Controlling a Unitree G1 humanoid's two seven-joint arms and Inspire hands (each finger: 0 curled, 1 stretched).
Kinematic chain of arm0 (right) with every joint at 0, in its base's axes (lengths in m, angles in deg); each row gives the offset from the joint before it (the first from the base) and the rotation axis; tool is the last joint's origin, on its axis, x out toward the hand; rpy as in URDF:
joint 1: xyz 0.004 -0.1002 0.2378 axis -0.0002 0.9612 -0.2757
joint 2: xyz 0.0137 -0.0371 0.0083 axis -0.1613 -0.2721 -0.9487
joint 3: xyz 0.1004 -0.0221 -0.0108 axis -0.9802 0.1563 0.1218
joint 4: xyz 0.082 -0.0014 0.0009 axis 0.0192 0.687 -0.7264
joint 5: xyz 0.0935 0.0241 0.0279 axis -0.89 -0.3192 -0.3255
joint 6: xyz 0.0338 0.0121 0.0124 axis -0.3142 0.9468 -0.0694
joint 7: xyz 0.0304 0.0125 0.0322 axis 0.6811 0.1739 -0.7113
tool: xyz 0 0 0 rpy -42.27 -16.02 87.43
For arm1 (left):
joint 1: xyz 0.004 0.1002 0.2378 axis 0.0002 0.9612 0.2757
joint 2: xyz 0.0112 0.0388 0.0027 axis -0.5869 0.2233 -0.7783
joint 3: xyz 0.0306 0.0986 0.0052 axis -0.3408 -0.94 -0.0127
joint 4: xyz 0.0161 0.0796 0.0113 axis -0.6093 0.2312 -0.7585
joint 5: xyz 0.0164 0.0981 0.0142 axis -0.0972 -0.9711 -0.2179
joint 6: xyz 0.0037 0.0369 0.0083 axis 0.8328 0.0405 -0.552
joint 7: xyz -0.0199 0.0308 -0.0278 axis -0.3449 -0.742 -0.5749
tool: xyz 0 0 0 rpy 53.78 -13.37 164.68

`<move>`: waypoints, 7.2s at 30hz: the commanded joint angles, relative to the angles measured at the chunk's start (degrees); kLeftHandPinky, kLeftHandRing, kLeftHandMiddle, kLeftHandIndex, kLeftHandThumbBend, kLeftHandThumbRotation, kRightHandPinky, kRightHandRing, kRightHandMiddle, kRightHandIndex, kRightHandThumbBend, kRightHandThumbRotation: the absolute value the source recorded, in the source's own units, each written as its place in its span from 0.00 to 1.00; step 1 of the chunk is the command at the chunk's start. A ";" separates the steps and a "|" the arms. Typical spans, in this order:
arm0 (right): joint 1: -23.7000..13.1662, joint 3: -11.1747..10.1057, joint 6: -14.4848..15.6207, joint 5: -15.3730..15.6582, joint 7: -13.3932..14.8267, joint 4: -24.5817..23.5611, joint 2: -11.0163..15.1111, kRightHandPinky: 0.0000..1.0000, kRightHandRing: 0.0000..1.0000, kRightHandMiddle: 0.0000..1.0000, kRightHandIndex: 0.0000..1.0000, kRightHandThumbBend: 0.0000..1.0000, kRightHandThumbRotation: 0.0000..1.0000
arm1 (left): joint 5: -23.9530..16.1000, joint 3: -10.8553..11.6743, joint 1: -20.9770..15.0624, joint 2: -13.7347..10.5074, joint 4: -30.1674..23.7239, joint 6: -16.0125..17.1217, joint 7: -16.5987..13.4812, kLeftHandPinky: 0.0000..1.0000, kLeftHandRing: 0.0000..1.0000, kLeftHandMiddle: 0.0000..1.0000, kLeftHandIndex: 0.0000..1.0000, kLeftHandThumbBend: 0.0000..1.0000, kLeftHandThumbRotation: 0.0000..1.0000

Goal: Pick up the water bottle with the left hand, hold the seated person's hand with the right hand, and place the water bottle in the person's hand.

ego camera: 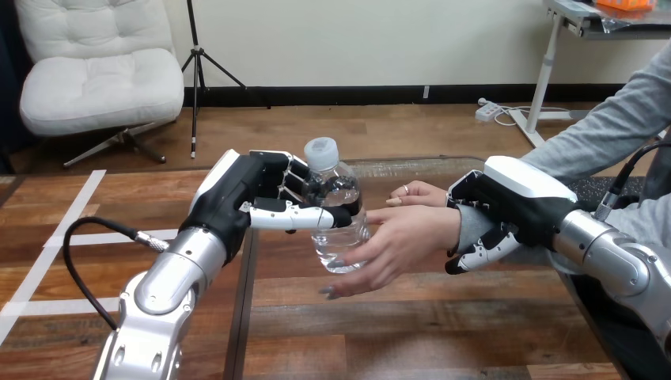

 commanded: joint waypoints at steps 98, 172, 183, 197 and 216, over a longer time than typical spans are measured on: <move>-3.31 -1.73 -0.41 -1.47 0.83 -2.82 -0.51 0.29 0.32 0.37 0.39 0.81 0.00 | 1.29 -0.96 -3.53 1.25 -3.73 3.71 0.79 0.34 0.42 0.45 0.43 0.65 0.00; -2.84 -1.74 -0.71 -1.51 1.04 -2.54 -0.37 0.28 0.32 0.37 0.39 0.81 0.00 | 3.53 0.78 -3.52 1.00 2.42 7.67 0.37 1.00 1.00 1.00 1.00 1.00 0.97; -2.71 -1.96 -0.26 -1.91 0.59 -2.69 -0.46 0.28 0.32 0.37 0.39 0.82 0.00 | 4.32 1.72 -3.40 1.60 3.16 9.13 -0.72 1.00 1.00 1.00 1.00 1.00 1.00; -2.94 -1.26 -0.61 -0.89 0.97 -2.42 -0.03 0.34 0.38 0.44 0.48 0.91 0.06 | 4.42 1.95 -3.41 1.57 3.24 9.14 -0.77 1.00 1.00 1.00 0.99 1.00 1.00; -2.96 -0.45 2.01 2.22 1.17 -4.14 0.50 0.55 0.65 0.68 0.68 1.00 0.40 | 4.26 1.80 -3.39 1.09 3.08 9.22 0.18 1.00 1.00 1.00 0.98 1.00 1.00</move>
